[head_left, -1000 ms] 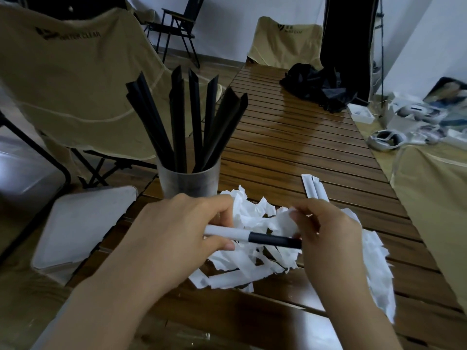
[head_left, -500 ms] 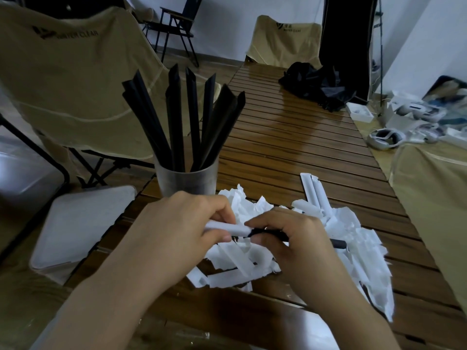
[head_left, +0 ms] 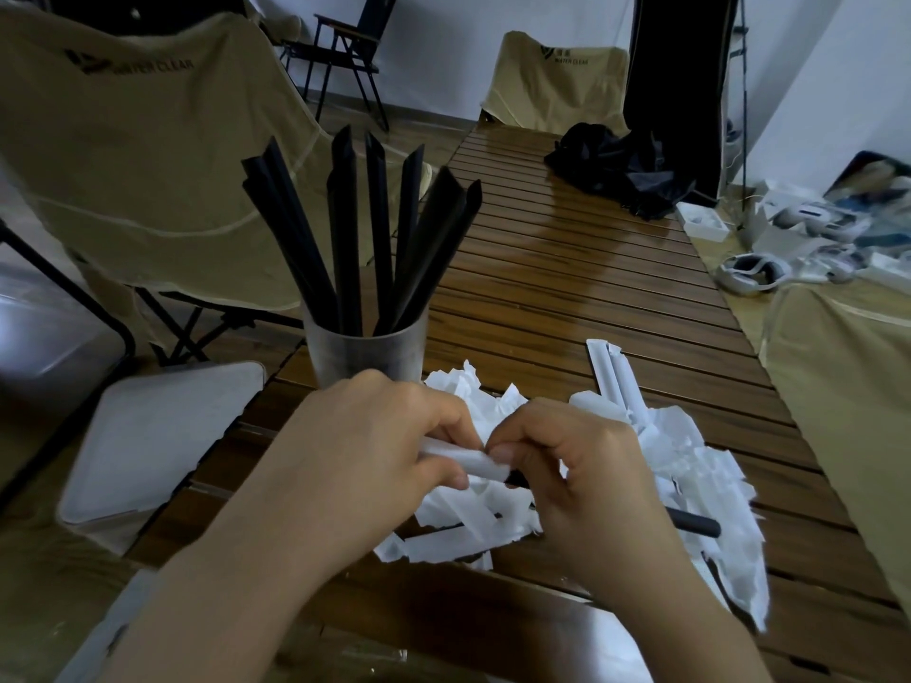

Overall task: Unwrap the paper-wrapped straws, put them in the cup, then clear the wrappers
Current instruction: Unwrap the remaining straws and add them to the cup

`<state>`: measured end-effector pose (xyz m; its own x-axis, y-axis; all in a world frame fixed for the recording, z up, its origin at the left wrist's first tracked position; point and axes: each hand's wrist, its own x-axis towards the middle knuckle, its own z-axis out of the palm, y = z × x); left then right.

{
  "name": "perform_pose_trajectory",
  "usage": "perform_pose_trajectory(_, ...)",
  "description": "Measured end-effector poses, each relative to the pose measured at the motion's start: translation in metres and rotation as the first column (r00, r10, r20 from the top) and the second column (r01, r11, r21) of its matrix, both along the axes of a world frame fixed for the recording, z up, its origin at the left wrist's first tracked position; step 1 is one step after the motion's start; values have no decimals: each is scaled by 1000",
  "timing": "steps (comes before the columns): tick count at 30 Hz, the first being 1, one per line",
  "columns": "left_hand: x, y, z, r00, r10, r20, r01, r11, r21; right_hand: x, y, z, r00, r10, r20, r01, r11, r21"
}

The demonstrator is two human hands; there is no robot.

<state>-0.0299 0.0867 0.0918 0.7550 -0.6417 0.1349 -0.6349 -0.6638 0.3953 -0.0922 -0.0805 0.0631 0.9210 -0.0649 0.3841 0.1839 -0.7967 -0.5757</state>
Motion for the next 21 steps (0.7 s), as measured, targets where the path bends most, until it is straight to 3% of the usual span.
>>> perform_pose_trajectory(5,-1,1,-1,1000,22,-15,-22,1000,-9,-6,-7,4,987,37,-154,-21,994,106)
perform_pose_trajectory(10,0,4,2,1000,12,-26,-12,1000,12,-5,-6,5,982,20,-189,-1,995,98)
perform_pose_trajectory(17,1,2,-1,998,8,-56,-10,999,-43,-3,-1,2,1000,-24,-20,23,998,-59)
perform_pose_trajectory(21,2,1,-2,999,-9,-43,4,995,-103,-3,3,0,998,-51,30,52,998,-28)
